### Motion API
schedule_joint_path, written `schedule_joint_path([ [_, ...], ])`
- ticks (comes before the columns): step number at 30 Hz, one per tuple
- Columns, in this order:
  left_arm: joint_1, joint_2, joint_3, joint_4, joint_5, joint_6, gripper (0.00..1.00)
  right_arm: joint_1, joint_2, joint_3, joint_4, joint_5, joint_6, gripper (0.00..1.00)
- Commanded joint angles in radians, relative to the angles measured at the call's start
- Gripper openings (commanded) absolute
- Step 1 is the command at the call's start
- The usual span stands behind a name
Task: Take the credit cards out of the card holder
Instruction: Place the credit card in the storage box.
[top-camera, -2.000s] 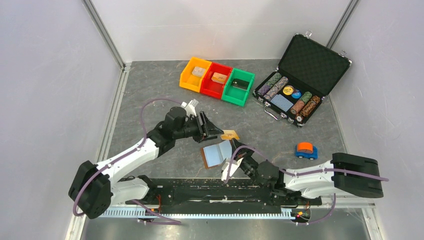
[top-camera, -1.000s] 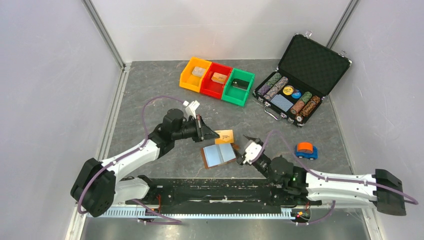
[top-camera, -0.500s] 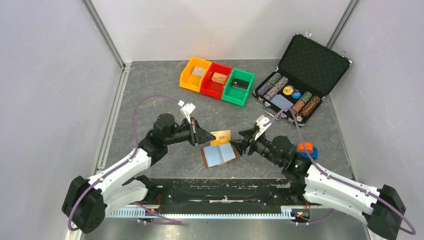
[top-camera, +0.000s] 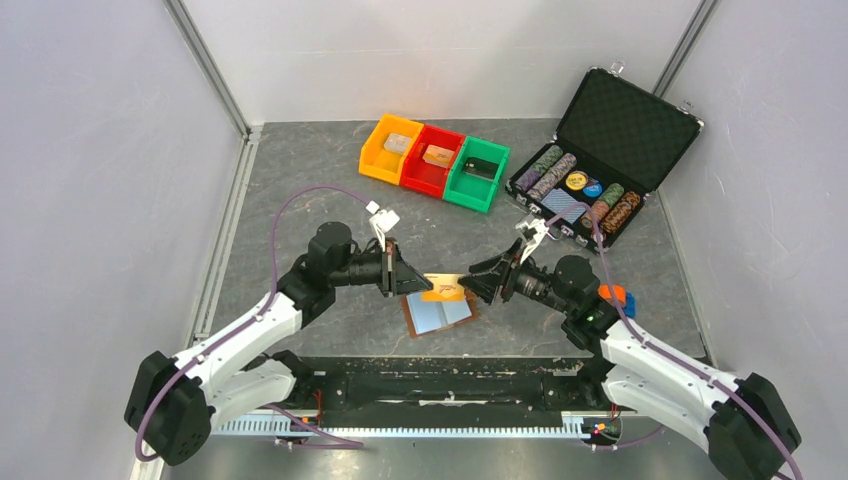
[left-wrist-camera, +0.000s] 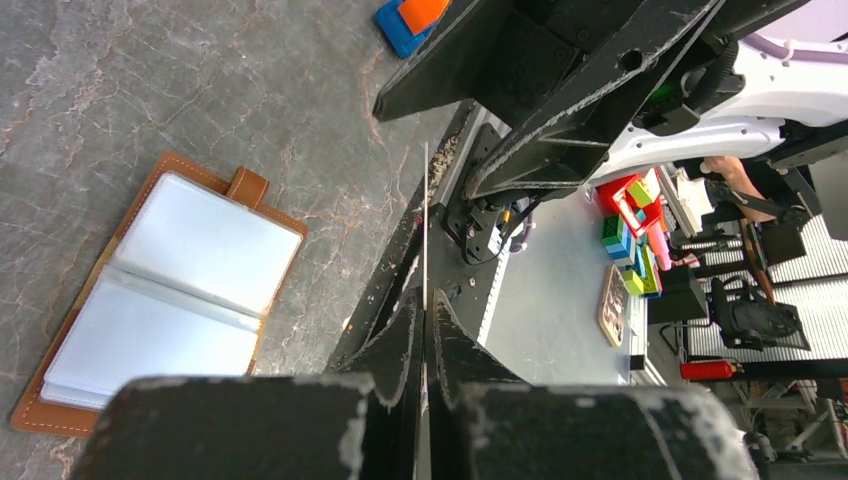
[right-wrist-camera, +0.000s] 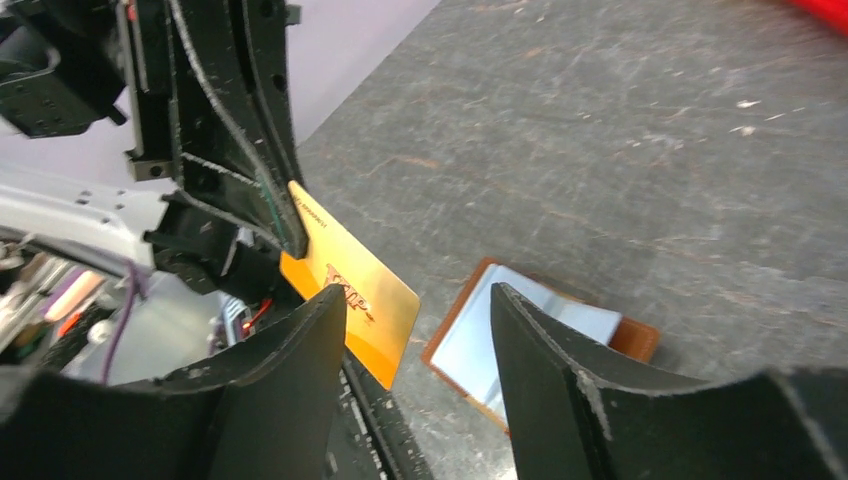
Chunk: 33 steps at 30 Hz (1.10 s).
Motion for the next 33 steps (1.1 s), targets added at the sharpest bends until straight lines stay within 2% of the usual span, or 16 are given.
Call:
schedule_joint_path([
  [1, 0.005, 0.011, 0.036, 0.03, 0.067, 0.035, 0.02, -0.014, 0.041, -0.027, 0.171, -0.154, 0.082, 0.53],
  [5, 0.006, 0.025, 0.042, 0.043, 0.075, 0.017, 0.02, -0.021, 0.076, -0.036, 0.222, -0.194, 0.106, 0.39],
  [10, 0.027, 0.047, 0.064, 0.007, 0.072, -0.01, 0.05, -0.046, 0.087, -0.069, 0.338, -0.229, 0.179, 0.0],
  [12, 0.059, 0.05, 0.06, 0.025, 0.091, -0.046, 0.22, -0.062, 0.086, -0.082, 0.393, -0.237, 0.231, 0.0],
  [13, 0.075, 0.049, 0.048, 0.055, 0.112, -0.07, 0.28, -0.07, 0.085, -0.09, 0.417, -0.239, 0.252, 0.0],
  [16, 0.098, 0.04, 0.019, 0.139, 0.135, -0.118, 0.38, -0.091, 0.079, -0.103, 0.465, -0.237, 0.299, 0.0],
  [22, 0.097, 0.044, 0.001, 0.192, 0.142, -0.139, 0.5, -0.111, 0.091, -0.13, 0.563, -0.234, 0.377, 0.0],
  [29, 0.098, 0.053, -0.002, 0.209, 0.14, -0.138, 0.49, -0.117, 0.114, -0.14, 0.637, -0.224, 0.435, 0.0],
  [33, 0.097, 0.057, -0.017, 0.26, 0.146, -0.179, 0.25, -0.119, 0.112, -0.141, 0.613, -0.199, 0.432, 0.0],
])
